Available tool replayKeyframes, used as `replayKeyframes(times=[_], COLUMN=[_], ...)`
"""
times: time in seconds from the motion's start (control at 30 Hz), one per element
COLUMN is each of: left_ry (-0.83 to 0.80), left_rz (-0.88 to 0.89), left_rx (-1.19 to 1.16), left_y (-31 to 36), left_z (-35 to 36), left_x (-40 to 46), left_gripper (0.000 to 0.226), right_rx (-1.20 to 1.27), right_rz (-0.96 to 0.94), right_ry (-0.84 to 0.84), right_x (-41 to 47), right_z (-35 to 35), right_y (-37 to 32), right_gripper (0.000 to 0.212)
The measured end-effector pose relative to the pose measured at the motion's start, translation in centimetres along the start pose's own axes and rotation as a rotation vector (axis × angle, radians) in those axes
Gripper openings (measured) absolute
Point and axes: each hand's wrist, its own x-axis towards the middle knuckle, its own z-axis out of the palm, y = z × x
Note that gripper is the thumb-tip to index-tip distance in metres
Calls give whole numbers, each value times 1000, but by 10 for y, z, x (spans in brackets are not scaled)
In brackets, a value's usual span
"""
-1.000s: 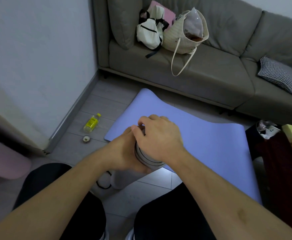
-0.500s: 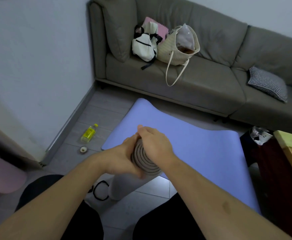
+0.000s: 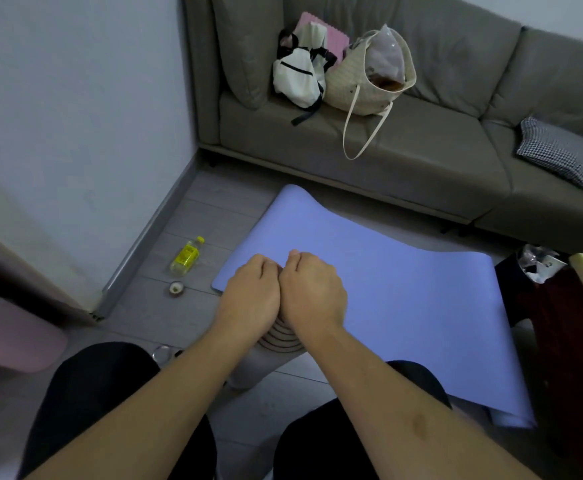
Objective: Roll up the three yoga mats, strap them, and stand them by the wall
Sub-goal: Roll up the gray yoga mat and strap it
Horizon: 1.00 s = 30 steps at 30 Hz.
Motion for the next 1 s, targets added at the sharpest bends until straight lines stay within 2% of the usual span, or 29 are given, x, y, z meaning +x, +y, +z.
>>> replayKeyframes(times=[0.07, 0.27, 0.37, 0.67, 0.8, 0.9, 1.0], left_ry=[85, 92, 111, 93, 60, 4, 1], left_rz=[55, 128, 124, 157, 198, 186, 183], left_rx=[83, 323, 347, 418, 549, 620, 662], left_y=[-3, 4, 5, 9, 7, 17, 26], left_z=[3, 13, 12, 5, 4, 4, 2], left_x=[-6, 5, 7, 5, 8, 13, 8], left_gripper=[35, 31, 32, 23, 24, 26, 7], right_rx=[14, 182, 241, 16, -120, -109, 70], right_rz=[9, 42, 41, -13, -52, -42, -4], right_ry=[-9, -165, -163, -13, 53, -8, -156], right_x=[3, 20, 19, 9, 4, 12, 22], right_z=[1, -14, -16, 1, 13, 8, -4], right_y=[0, 21, 28, 22, 19, 21, 25], right_gripper=[46, 42, 45, 47, 45, 44, 43])
